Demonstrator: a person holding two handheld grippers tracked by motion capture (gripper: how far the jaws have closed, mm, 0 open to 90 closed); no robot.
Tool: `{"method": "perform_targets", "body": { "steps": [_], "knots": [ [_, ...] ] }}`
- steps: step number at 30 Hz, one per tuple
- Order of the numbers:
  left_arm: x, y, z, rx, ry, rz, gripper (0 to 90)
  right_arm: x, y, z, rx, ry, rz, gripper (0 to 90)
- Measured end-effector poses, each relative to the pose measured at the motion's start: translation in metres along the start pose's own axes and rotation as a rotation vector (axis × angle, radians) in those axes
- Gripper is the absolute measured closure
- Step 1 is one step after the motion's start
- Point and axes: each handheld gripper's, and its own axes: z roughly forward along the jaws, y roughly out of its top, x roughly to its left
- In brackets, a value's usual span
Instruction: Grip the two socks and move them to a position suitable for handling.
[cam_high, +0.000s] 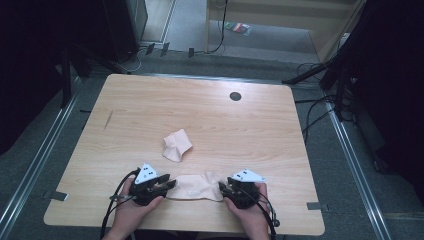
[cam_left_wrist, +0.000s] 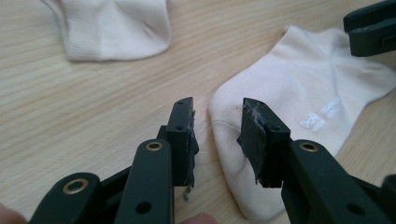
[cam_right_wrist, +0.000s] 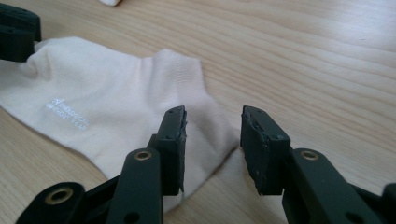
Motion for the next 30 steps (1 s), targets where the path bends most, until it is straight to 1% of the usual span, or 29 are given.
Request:
{"method": "perform_targets", "body": {
  "steps": [1,2,3,4,5,6,7,8,9,11,13,14,15,16,17,18,19,20,21,22,24,25,26,27,28,29,30],
  "knots": [
    [-0.003,0.000,0.001,0.002,0.021,0.026,65.3,0.002,-0.001,0.002,0.003,-0.005,-0.009,63.7],
    [-0.005,-0.001,0.001,0.001,0.029,0.042,65.7,0.004,-0.001,0.003,-0.002,-0.009,-0.015,65.8],
    [-0.008,-0.001,0.002,0.000,0.025,0.069,68.0,0.008,-0.001,0.004,-0.005,-0.021,-0.041,71.9],
    [-0.010,-0.001,0.002,0.006,0.033,0.085,69.0,0.009,-0.001,0.004,-0.005,-0.023,-0.045,75.2],
    [-0.012,0.000,0.003,0.016,0.044,0.100,71.7,0.011,-0.001,0.005,-0.004,-0.019,-0.053,79.3],
    [-0.012,0.000,0.003,0.016,0.044,0.100,75.8,0.011,-0.001,0.005,-0.004,-0.019,-0.053,79.3],
    [-0.013,0.000,0.004,0.019,0.036,0.110,80.8,0.013,-0.001,0.005,0.001,-0.013,-0.060,83.5],
    [-0.013,0.000,0.004,0.019,0.036,0.110,85.2,0.013,-0.001,0.005,0.001,-0.013,-0.060,83.5],
    [-0.012,0.000,0.003,0.024,0.024,0.100,88.4,0.012,0.000,0.005,0.001,-0.006,-0.057,84.7],
    [-0.010,0.001,0.001,0.030,0.026,0.099,89.6,0.009,0.001,0.004,0.003,0.008,-0.034,85.1],
    [-0.004,0.001,-0.005,0.032,0.021,0.087,90.0,0.005,0.003,0.001,-0.009,0.033,-0.003,85.4],
    [-0.004,0.001,-0.005,0.032,0.021,0.087,90.0,0.005,0.003,0.001,-0.009,0.033,-0.003,85.4],
    [-0.001,0.001,-0.008,0.033,0.028,0.086,90.0,0.003,0.004,-0.001,-0.017,0.047,0.013,85.5],
    [0.003,0.001,-0.015,0.029,0.032,0.085,90.0,0.001,0.006,-0.005,-0.035,0.074,0.026,85.8],
    [0.005,0.001,-0.018,0.027,0.034,0.083,90.0,0.000,0.006,-0.006,-0.036,0.076,0.024,85.9],
    [0.005,0.001,-0.018,0.027,0.034,0.083,90.0,0.000,0.006,-0.006,-0.036,0.076,0.024,85.9],
    [0.009,0.000,-0.026,0.027,0.046,0.084,90.0,0.001,0.008,-0.007,-0.035,0.086,0.015,86.4],
    [0.009,0.000,-0.026,0.027,0.046,0.084,90.0,0.001,0.008,-0.007,-0.035,0.086,0.015,86.4],
    [0.012,-0.001,-0.032,0.033,0.049,0.090,90.0,0.003,0.009,-0.007,-0.034,0.098,0.011,86.4],
    [0.012,-0.001,-0.032,0.033,0.049,0.090,90.0,0.004,0.010,-0.007,-0.035,0.099,0.007,86.4],
    [0.016,-0.005,-0.034,0.033,-0.011,0.059,90.0,0.006,0.010,-0.005,-0.041,0.108,0.003,85.8],
    [0.017,-0.008,-0.032,0.036,-0.033,0.056,89.7,0.008,0.009,-0.004,-0.052,0.110,-0.005,83.2],
    [0.017,-0.008,-0.032,0.036,-0.033,0.056,85.4,0.008,0.009,-0.003,-0.064,0.111,-0.011,73.4],
    [0.016,-0.012,-0.028,0.021,-0.006,0.065,72.6,0.008,0.009,-0.001,-0.074,0.113,-0.012,59.4],
    [0.016,-0.012,-0.028,0.021,-0.006,0.065,60.8,0.008,0.009,-0.001,-0.074,0.113,-0.012,59.4],
    [0.019,-0.011,-0.028,-0.013,-0.004,0.051,56.9,0.004,0.009,0.000,-0.078,0.110,0.008,57.0],
    [0.020,-0.010,-0.029,-0.050,-0.004,0.036,53.9,0.003,0.010,-0.002,-0.092,0.118,0.016,57.0]
  ]
}}
